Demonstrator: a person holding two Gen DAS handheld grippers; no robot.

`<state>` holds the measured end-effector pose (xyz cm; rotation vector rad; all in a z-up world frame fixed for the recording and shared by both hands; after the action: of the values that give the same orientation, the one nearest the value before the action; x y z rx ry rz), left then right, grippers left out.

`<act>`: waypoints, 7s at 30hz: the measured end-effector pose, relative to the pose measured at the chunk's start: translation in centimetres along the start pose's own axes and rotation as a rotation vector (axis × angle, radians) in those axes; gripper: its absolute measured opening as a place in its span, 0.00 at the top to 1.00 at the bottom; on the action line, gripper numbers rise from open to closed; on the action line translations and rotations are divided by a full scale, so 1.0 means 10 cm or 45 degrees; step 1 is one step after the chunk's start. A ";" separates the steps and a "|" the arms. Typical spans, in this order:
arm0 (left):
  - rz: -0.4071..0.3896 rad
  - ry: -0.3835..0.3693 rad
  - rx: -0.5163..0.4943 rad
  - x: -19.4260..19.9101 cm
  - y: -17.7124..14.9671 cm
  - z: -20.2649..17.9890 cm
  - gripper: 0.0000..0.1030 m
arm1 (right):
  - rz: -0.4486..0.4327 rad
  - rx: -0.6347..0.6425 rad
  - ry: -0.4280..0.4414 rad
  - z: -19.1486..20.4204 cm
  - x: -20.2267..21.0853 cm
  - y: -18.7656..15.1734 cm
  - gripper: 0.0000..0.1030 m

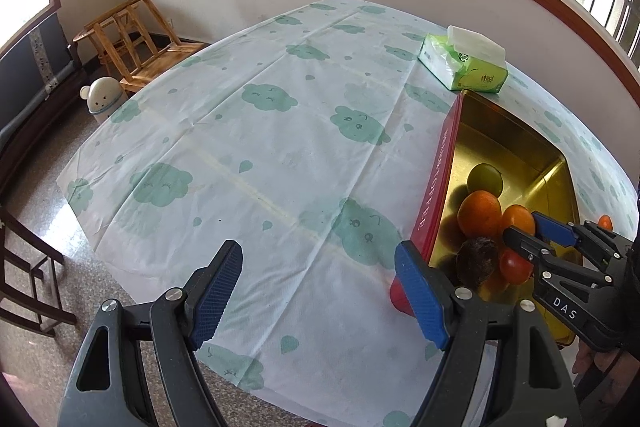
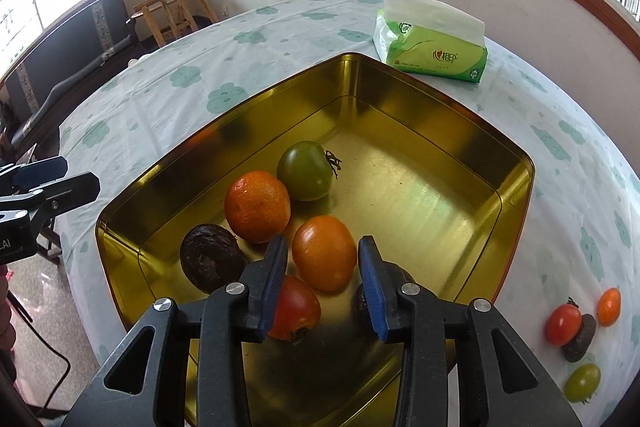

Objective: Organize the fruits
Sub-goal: 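Lower the mandarin into the gold tray and open the right gripper, then move the right gripper to the green tomato and close on it, then grasp the red tomato with the left gripper while the right gripper holds the green tomato, then carry the red tomato into the gold tray and open the left gripper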

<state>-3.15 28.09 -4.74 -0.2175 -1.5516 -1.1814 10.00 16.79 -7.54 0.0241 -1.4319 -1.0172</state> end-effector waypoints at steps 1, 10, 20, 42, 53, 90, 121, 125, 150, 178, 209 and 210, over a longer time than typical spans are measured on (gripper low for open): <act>-0.001 -0.002 -0.003 0.01 0.00 -0.01 0.27 | -0.005 0.000 -0.001 0.00 0.01 0.00 0.56; -0.033 -0.037 -0.042 0.13 0.03 -0.21 0.27 | -0.140 -0.026 0.006 -0.02 0.50 -0.04 0.56; -0.078 -0.150 -0.193 0.38 -0.02 -0.84 0.27 | -0.236 -0.195 -0.183 -0.70 1.22 -0.60 0.55; -0.120 -0.348 -0.593 0.75 -0.39 -2.47 0.27 | -0.190 -0.447 -0.286 -1.85 1.34 -1.41 0.50; -0.159 -0.345 -0.658 0.74 -0.43 -2.86 0.26 | -0.201 -0.412 -0.271 -1.88 1.19 -1.35 0.52; -0.056 -0.473 -0.669 0.45 -0.48 -3.45 0.53 | -0.271 -0.678 -0.531 -2.60 1.90 -2.06 0.63; -0.021 -0.521 -0.673 0.40 -0.48 -3.58 0.74 | -0.248 -0.673 -0.535 -2.61 1.83 -2.04 0.62; -0.015 -0.525 -0.661 0.45 -0.52 -3.49 0.74 | -0.244 -0.670 -0.540 -2.60 1.84 -2.05 0.62; -0.058 -0.429 -0.517 0.73 -0.29 -2.70 0.74 | -0.242 -0.669 -0.542 -2.60 1.83 -2.04 0.62; 0.047 -0.288 -0.407 0.34 -0.22 -1.59 0.74 | -0.239 -0.669 -0.544 -2.60 1.83 -2.04 0.62; 0.087 -0.312 -0.507 0.33 -0.49 -1.68 0.74 | -0.236 -0.669 -0.546 -2.60 1.82 -2.04 0.62; 0.089 -0.312 -0.508 0.33 -0.49 -1.68 0.74 | -0.236 -0.669 -0.546 -2.60 1.82 -2.04 0.62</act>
<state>3.09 11.53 -6.77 -0.6962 -1.4874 -1.4421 16.39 -20.30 -10.29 -0.4766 -1.5158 -1.5973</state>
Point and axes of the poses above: each gripper's, at about its wrist camera, not at the fingertips, and x roughly against the way its jaws point, z to its left, y to its top, the point moved 5 cm from there along -x, roughly the way its jaws point, and after that the axes turned 13 degrees about y, right-handed, at the moved point
